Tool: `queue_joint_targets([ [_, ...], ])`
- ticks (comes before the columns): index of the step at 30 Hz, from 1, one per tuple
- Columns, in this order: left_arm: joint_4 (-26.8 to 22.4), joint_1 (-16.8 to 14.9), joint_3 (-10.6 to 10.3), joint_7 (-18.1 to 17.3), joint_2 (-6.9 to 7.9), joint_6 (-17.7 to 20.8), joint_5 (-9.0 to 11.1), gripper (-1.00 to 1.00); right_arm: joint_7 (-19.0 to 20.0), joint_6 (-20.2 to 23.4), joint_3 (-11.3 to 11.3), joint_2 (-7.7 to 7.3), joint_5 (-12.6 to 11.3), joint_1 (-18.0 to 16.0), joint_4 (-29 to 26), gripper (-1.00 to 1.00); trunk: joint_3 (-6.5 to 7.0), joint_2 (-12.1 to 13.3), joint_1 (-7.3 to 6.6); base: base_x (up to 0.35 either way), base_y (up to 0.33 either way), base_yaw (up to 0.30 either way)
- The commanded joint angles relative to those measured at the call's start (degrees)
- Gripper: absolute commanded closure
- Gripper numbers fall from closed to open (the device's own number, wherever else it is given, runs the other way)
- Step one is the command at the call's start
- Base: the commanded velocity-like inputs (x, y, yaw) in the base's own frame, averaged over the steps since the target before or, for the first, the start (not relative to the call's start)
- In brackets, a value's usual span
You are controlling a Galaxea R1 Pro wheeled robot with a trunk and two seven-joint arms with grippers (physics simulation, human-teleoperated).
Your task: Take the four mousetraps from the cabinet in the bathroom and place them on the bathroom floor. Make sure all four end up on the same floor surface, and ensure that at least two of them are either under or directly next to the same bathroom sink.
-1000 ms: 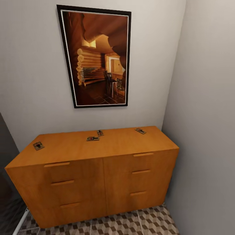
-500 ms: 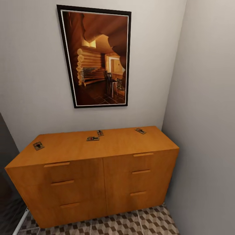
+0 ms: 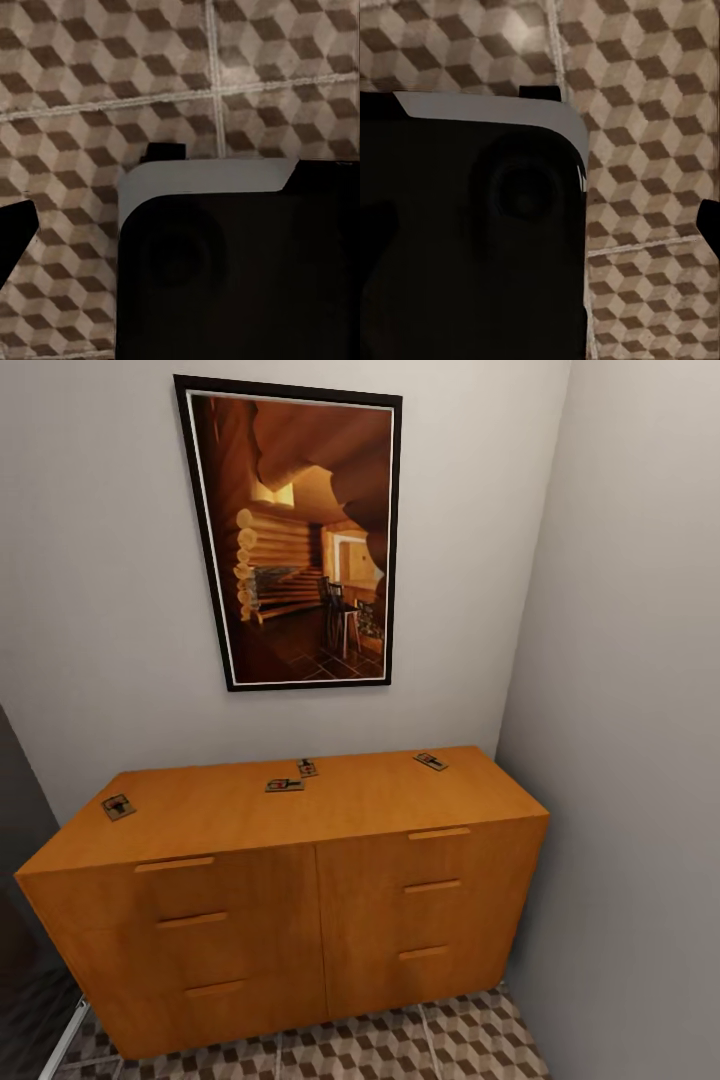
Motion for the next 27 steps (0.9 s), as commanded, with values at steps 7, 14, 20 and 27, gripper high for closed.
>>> queue_joint_targets([
  [7,-7.45,0.00,0.05,0.12,0.55,0.29,1.09,-1.00,-0.07,8.68,-0.10,-1.11,0.00,-0.03,-10.73,-1.00,-0.06,-0.03,0.00,0.000,0.000,0.000],
  [14,-13.68,0.00,0.06,0.21,0.71,1.47,1.76,-1.00,-0.06,13.91,-0.25,-1.68,-0.01,-0.03,-19.45,-1.00,-0.06,-0.03,0.00,0.000,0.000,0.000],
  [20,-19.82,0.00,0.07,0.23,0.68,4.89,1.94,-1.00,-0.03,17.96,-0.63,-2.78,-0.08,-0.03,-24.14,-1.00,-0.06,-0.03,0.00,0.000,0.000,0.000],
  [27,-32.67,0.00,0.07,0.23,0.62,12.84,1.93,-1.00,0.09,26.46,-1.09,-4.96,-0.26,-0.03,-31.08,-1.00,-0.06,-0.03,0.00,0.000,0.000,0.000],
])
